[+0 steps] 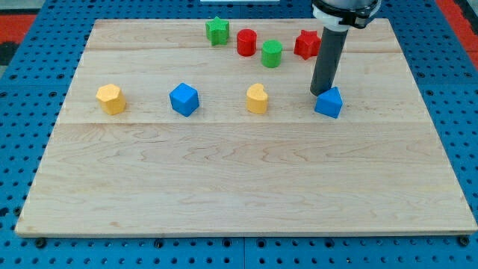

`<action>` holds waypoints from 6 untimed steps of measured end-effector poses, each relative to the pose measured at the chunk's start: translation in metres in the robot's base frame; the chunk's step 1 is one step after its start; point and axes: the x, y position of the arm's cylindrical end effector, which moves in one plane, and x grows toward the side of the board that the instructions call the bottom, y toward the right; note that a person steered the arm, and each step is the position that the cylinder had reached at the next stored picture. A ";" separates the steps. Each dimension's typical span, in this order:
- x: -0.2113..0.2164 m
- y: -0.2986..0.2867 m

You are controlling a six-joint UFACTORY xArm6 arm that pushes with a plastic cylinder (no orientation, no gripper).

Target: Move the blue triangle closer towards the yellow heart

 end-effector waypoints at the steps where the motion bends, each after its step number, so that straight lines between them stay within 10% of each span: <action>1: 0.000 0.000; 6: -0.020 0.054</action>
